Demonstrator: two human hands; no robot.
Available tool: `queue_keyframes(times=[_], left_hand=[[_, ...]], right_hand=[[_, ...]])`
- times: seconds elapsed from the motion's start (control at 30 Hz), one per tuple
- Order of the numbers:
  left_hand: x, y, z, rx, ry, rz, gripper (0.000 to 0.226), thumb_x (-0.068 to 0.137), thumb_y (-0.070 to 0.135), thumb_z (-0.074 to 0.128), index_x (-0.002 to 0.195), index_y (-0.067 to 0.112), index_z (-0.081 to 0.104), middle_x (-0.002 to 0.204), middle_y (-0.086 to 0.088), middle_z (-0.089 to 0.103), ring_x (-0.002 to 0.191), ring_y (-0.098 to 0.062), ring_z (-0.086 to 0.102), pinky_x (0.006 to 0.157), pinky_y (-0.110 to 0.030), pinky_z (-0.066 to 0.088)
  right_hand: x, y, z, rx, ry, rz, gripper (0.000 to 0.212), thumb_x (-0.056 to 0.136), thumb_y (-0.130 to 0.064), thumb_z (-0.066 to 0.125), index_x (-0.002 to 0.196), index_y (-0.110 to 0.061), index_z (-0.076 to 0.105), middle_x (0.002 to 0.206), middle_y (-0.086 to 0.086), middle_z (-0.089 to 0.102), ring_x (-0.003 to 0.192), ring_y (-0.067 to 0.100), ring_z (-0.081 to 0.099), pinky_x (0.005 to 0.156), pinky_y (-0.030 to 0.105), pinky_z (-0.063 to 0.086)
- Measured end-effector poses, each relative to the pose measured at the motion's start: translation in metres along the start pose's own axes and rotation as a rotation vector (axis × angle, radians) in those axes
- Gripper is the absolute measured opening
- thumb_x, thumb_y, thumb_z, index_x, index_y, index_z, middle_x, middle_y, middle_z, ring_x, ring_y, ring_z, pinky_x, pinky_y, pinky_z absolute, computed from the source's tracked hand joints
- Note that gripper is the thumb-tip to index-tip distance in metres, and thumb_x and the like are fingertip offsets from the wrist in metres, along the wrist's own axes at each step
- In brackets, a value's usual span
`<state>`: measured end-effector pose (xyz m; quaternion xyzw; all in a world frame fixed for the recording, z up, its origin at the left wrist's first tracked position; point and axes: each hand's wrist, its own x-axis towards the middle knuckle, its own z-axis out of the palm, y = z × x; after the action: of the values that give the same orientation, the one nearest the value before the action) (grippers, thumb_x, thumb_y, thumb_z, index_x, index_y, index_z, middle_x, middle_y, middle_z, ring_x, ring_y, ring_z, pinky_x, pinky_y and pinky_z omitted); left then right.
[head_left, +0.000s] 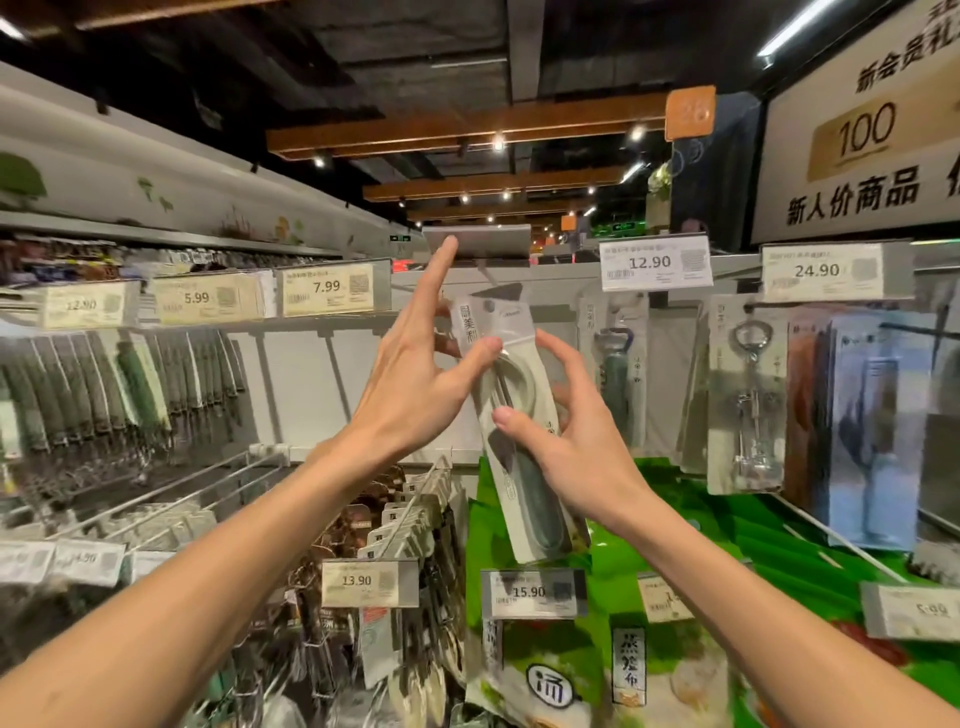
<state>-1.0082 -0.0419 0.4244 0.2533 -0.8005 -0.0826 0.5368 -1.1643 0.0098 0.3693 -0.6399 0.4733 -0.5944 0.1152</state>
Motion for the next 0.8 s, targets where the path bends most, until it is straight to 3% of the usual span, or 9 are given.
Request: queue_keyframes(times=[0.07, 0.17, 0.3, 0.4, 0.53, 0.6, 0.7, 0.8], left_hand=[[0.004, -0.002, 0.001, 0.007, -0.014, -0.024, 0.084, 0.094, 0.037, 0.065, 0.15, 0.055, 0.006, 0.147, 0.001, 0.043, 0.087, 0.001, 0.062, 0.073, 0.004, 0.04], [0.009, -0.006, 0.004, 0.003, -0.006, -0.061, 0.085, 0.094, 0.037, 0.064, 0.151, 0.054, 0.005, 0.133, 0.001, 0.048, 0.082, -0.011, 0.066, 0.068, 0.001, 0.043], [-0.002, -0.01, 0.009, -0.045, 0.033, -0.082, 0.089, 0.094, 0.033, 0.066, 0.149, 0.057, 0.001, 0.133, 0.006, 0.05, 0.08, 0.001, 0.068, 0.074, -0.012, 0.05], [-0.028, -0.017, 0.027, -0.189, 0.041, -0.219, 0.076, 0.095, 0.031, 0.064, 0.149, 0.051, 0.015, 0.129, 0.012, 0.05, 0.084, 0.001, 0.07, 0.069, -0.021, 0.059], [-0.025, -0.035, 0.049, -0.385, -0.007, -0.4, 0.046, 0.097, 0.018, 0.062, 0.138, 0.031, 0.047, 0.127, -0.003, 0.06, 0.088, -0.009, 0.072, 0.072, -0.03, 0.062], [-0.012, -0.042, 0.053, -0.371, 0.013, -0.416, 0.046, 0.093, 0.009, 0.065, 0.133, 0.029, 0.053, 0.119, -0.001, 0.063, 0.087, -0.01, 0.072, 0.075, -0.031, 0.062], [0.003, -0.054, 0.059, -0.305, 0.002, -0.42, 0.047, 0.089, 0.007, 0.07, 0.128, 0.029, 0.057, 0.104, 0.006, 0.064, 0.079, 0.0, 0.068, 0.077, -0.032, 0.062], [0.012, -0.068, 0.065, -0.301, 0.005, -0.45, 0.047, 0.086, 0.009, 0.074, 0.12, 0.037, 0.059, 0.105, 0.005, 0.061, 0.098, -0.019, 0.067, 0.086, -0.049, 0.058]], right_hand=[[0.005, 0.0, 0.004, -0.022, -0.004, 0.003, 0.073, 0.085, -0.044, 0.07, 0.141, -0.053, 0.024, 0.149, -0.011, 0.044, 0.136, 0.016, 0.043, 0.111, 0.051, 0.037], [0.013, 0.002, 0.008, -0.029, 0.027, 0.019, 0.075, 0.083, -0.048, 0.069, 0.143, -0.051, 0.024, 0.147, -0.008, 0.047, 0.136, 0.017, 0.044, 0.111, 0.05, 0.038], [0.018, 0.007, 0.008, -0.03, 0.056, 0.029, 0.079, 0.083, -0.043, 0.073, 0.148, -0.041, 0.028, 0.148, -0.007, 0.047, 0.136, 0.012, 0.043, 0.112, 0.047, 0.038], [0.019, 0.013, 0.007, -0.068, 0.036, 0.024, 0.081, 0.082, -0.043, 0.075, 0.149, -0.038, 0.029, 0.15, -0.01, 0.044, 0.133, 0.014, 0.045, 0.111, 0.047, 0.039], [0.031, 0.021, 0.005, -0.123, 0.01, 0.052, 0.088, 0.079, -0.036, 0.079, 0.15, -0.037, 0.027, 0.153, -0.006, 0.039, 0.134, 0.013, 0.041, 0.111, 0.037, 0.033], [0.04, 0.025, 0.005, -0.178, -0.02, 0.095, 0.094, 0.077, -0.033, 0.081, 0.151, -0.036, 0.023, 0.154, -0.001, 0.038, 0.133, 0.016, 0.041, 0.105, 0.035, 0.034], [0.051, 0.031, 0.008, -0.258, -0.061, 0.14, 0.1, 0.077, -0.032, 0.08, 0.153, -0.037, 0.015, 0.151, 0.009, 0.041, 0.127, 0.029, 0.051, 0.101, 0.042, 0.041], [0.058, 0.04, 0.011, -0.326, -0.094, 0.157, 0.098, 0.084, -0.027, 0.075, 0.153, -0.041, 0.007, 0.155, 0.013, 0.035, 0.123, 0.034, 0.054, 0.099, 0.049, 0.045]])
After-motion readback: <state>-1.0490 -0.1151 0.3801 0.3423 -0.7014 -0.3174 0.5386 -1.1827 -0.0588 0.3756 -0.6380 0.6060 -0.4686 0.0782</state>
